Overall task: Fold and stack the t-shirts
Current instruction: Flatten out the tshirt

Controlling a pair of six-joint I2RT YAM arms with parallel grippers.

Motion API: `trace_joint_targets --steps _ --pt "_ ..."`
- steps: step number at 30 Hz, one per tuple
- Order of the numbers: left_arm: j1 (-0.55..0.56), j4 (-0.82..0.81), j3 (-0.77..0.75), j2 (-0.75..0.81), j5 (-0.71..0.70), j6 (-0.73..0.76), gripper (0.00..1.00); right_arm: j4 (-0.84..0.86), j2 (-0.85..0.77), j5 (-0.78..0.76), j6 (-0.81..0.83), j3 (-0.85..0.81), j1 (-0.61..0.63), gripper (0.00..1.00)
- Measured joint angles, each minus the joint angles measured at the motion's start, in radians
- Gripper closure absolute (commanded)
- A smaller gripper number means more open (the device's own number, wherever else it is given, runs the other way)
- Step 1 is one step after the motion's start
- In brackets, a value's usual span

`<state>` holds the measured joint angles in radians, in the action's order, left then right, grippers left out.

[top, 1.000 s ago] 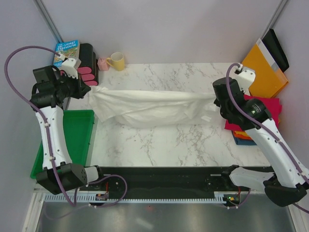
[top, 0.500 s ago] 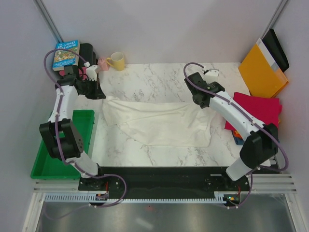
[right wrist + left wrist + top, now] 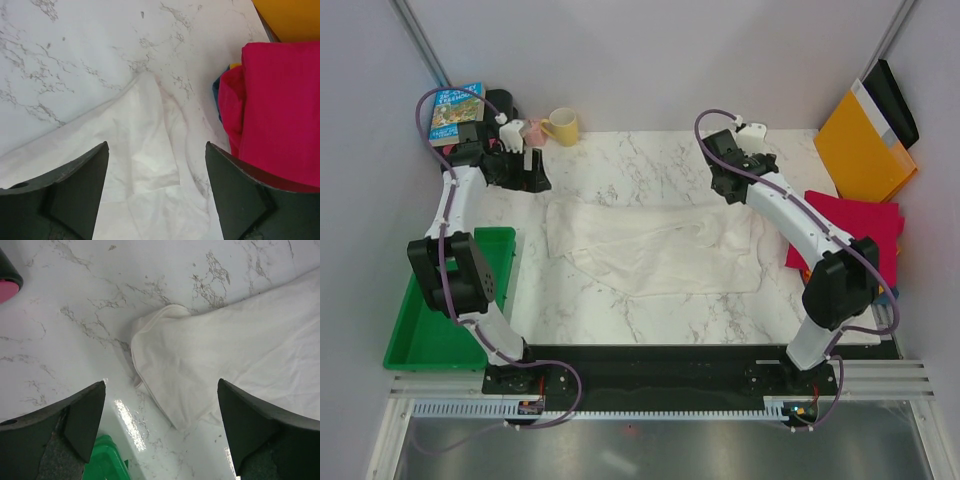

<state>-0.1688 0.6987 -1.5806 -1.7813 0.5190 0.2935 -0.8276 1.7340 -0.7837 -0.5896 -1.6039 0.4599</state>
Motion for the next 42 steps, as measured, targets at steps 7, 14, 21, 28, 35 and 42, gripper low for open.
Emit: trace_joint_targets --steps 7,14,21,28,35,42 --pt "0.0 -0.029 0.128 0.167 -0.018 0.0 0.03 0.024 -0.149 0.008 -0.042 0.147 0.073 0.2" --pt "0.018 -0.011 0.291 0.227 -0.043 0.013 0.29 0.019 -0.245 0.007 -0.156 0.281 0.282 0.21" --pt "0.039 0.03 0.351 0.154 -0.074 -0.02 0.4 -0.023 -0.245 -0.006 -0.268 0.357 0.377 0.22" --pt "0.098 0.034 0.405 0.124 -0.118 -0.061 0.43 -0.048 -0.245 -0.012 -0.331 0.38 0.418 0.22" --pt "0.122 0.032 0.479 0.088 -0.178 -0.103 0.43 -0.056 -0.245 -0.023 -0.367 0.391 0.431 0.23" --pt "0.122 0.004 0.503 0.086 -0.229 -0.133 0.41 -0.058 -0.245 -0.027 -0.389 0.399 0.444 0.23"
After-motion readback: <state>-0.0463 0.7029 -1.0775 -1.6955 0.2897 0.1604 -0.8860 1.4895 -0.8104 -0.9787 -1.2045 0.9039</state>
